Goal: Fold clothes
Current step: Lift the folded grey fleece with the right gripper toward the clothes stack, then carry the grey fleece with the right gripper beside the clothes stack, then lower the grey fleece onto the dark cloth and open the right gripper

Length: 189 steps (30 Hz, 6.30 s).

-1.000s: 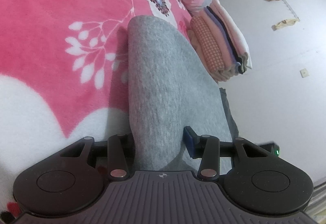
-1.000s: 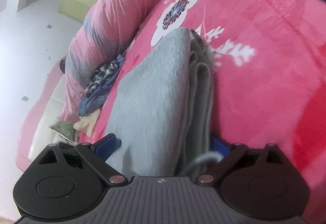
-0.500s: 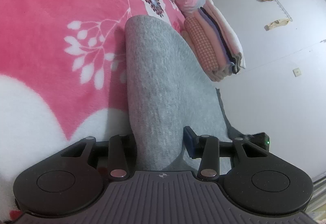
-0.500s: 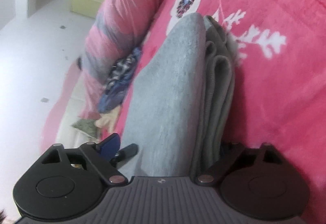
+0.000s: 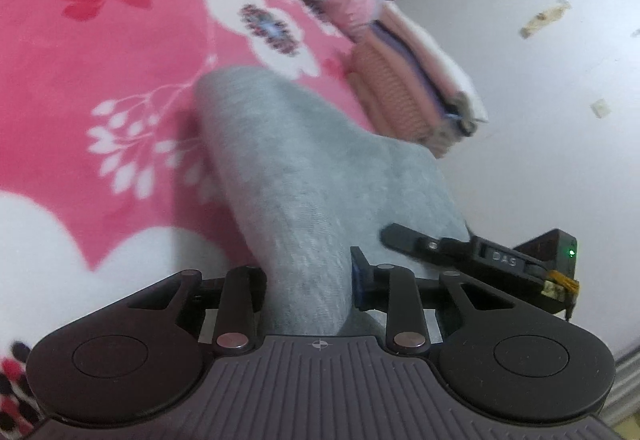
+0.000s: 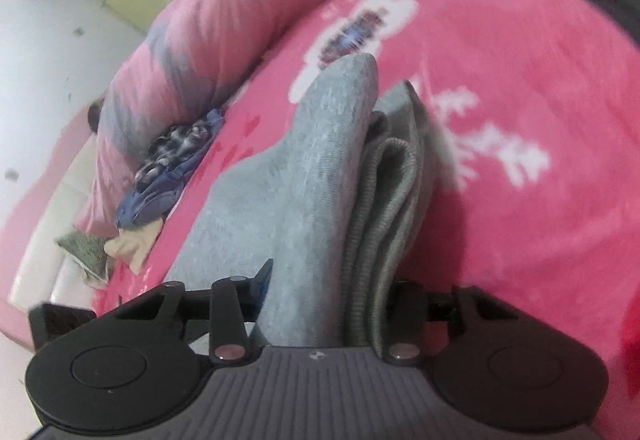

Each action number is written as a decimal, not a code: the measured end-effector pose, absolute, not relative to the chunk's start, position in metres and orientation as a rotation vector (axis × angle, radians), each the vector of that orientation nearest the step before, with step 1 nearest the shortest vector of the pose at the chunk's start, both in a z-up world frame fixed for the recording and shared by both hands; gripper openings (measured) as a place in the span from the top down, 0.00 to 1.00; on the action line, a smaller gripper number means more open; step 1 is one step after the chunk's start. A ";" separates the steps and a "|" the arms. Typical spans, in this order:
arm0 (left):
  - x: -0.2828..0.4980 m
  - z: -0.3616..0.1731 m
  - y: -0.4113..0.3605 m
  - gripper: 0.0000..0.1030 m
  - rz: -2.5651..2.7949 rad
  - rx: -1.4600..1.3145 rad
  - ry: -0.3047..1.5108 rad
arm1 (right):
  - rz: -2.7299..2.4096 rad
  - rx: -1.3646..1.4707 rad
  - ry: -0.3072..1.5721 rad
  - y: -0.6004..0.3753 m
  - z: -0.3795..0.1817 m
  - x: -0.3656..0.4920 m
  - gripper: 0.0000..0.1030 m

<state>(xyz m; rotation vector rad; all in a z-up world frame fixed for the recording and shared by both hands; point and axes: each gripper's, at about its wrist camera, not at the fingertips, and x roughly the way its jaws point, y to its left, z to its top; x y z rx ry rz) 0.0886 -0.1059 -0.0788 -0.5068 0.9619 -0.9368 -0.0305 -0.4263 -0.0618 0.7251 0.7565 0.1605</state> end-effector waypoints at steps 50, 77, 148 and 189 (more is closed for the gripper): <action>0.065 -0.091 -0.490 0.69 -1.370 -0.412 1.010 | -0.094 0.467 0.566 -0.787 -0.035 -0.092 0.56; 0.159 -0.109 -0.468 0.64 -1.174 -0.622 1.151 | -0.169 -0.399 0.561 -0.524 -0.052 -0.099 0.23; 0.073 -0.075 -0.496 0.49 -1.135 0.162 0.446 | -0.626 0.301 0.441 -0.736 -0.034 -0.068 0.73; -0.044 -0.040 -0.424 0.30 -1.305 0.361 0.559 | -0.658 0.596 0.517 -0.579 -0.057 -0.177 0.60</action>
